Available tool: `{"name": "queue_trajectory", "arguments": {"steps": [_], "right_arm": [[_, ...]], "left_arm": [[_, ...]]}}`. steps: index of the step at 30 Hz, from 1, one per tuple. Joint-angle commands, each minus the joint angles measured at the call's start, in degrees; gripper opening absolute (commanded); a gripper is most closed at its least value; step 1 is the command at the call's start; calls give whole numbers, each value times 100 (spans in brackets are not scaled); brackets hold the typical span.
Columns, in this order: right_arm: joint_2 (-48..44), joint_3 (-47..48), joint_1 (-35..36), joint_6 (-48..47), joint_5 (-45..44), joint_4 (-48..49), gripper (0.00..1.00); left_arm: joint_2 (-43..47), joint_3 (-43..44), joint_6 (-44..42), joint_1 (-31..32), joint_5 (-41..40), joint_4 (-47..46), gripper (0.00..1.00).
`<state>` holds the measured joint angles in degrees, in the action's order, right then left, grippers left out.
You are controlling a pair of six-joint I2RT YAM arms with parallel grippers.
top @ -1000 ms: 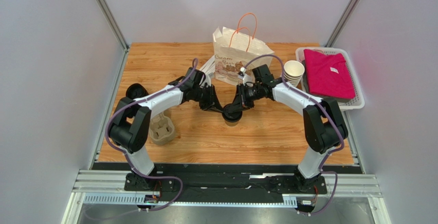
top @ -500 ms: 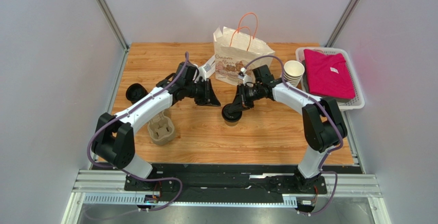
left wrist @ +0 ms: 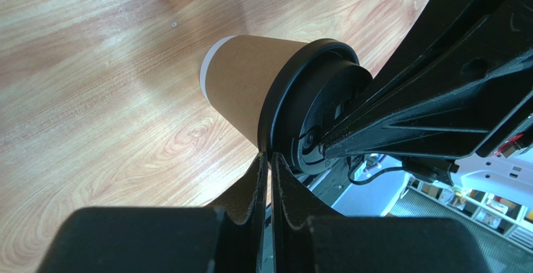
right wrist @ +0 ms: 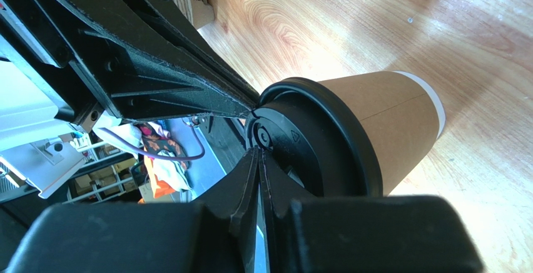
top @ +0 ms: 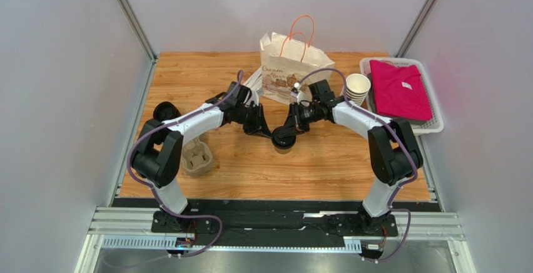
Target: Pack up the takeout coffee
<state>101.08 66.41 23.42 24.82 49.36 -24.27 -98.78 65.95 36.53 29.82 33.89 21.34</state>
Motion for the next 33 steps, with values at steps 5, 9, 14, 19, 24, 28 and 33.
{"name": "queue_trajectory", "arguments": {"steps": [5, 9, 14, 19, 24, 28, 33], "right_arm": [[255, -199, -22, -249, -647, -104, 10], [176, -225, -30, -232, -568, -95, 11], [-228, -181, -30, -92, -68, 98, 18], [-799, -32, -30, 198, 494, 431, 27], [-1282, 12, -118, 330, 688, 301, 28], [-1503, -330, -425, 50, 496, -313, 26], [-1582, -699, -663, -407, 250, -719, 24]], "left_arm": [[684, 84, -402, -161, -427, 204, 10], [966, 111, -217, -56, -339, 133, 11], [1027, -3, -6, -29, -251, -51, 21], [1124, -91, 3, -29, -76, -376, 29], [975, -74, 231, 6, 416, -833, 30], [799, 49, 284, 94, 688, -1044, 33], [668, 58, 337, 208, 874, -1203, 34]]}}
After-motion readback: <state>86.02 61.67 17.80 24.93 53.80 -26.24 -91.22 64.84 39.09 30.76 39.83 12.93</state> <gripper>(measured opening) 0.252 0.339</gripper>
